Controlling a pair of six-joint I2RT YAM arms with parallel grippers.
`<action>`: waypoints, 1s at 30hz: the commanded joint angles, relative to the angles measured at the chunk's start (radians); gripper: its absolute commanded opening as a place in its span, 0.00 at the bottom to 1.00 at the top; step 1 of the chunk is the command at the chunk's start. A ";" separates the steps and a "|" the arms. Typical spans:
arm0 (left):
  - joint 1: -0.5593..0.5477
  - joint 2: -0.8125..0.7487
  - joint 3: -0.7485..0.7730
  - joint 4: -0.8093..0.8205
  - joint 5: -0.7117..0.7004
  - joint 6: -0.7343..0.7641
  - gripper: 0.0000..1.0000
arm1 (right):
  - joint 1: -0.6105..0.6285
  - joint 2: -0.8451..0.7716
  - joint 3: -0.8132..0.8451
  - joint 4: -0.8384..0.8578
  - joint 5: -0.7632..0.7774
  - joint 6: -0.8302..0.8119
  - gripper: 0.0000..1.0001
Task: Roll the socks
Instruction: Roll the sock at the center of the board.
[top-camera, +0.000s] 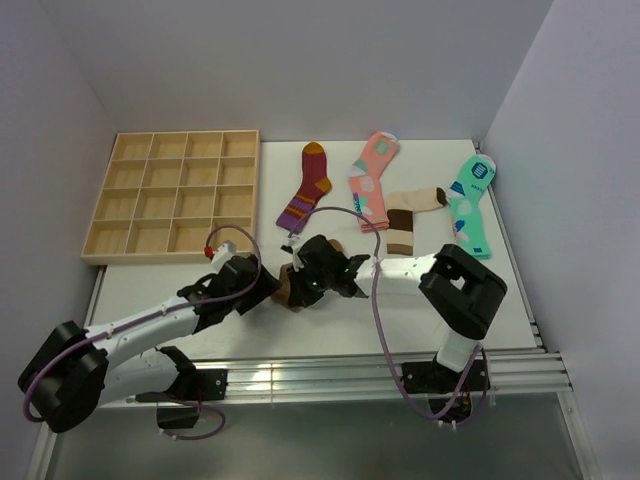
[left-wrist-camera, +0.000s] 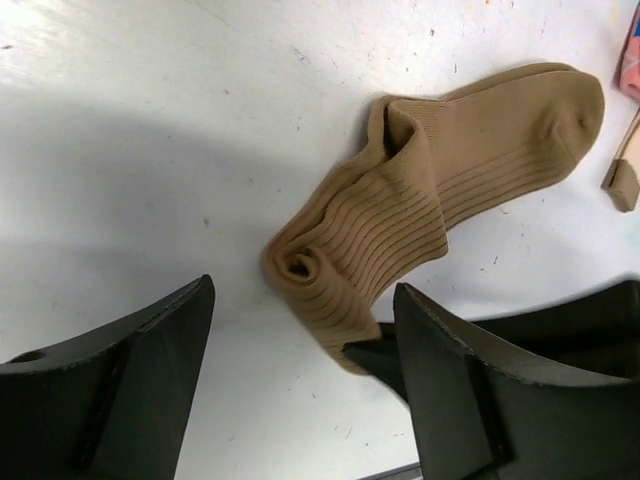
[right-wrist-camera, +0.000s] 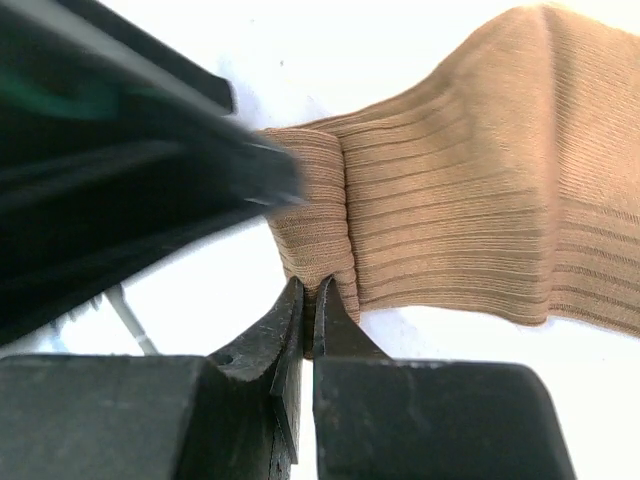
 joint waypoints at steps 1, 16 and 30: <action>-0.003 -0.071 -0.039 0.020 -0.036 -0.046 0.78 | -0.077 0.035 0.039 -0.061 -0.225 0.077 0.00; -0.004 0.005 -0.086 0.148 0.030 -0.040 0.77 | -0.215 0.197 0.072 0.039 -0.508 0.173 0.00; -0.003 0.122 -0.067 0.160 0.028 -0.066 0.70 | -0.278 0.254 0.075 0.089 -0.546 0.206 0.04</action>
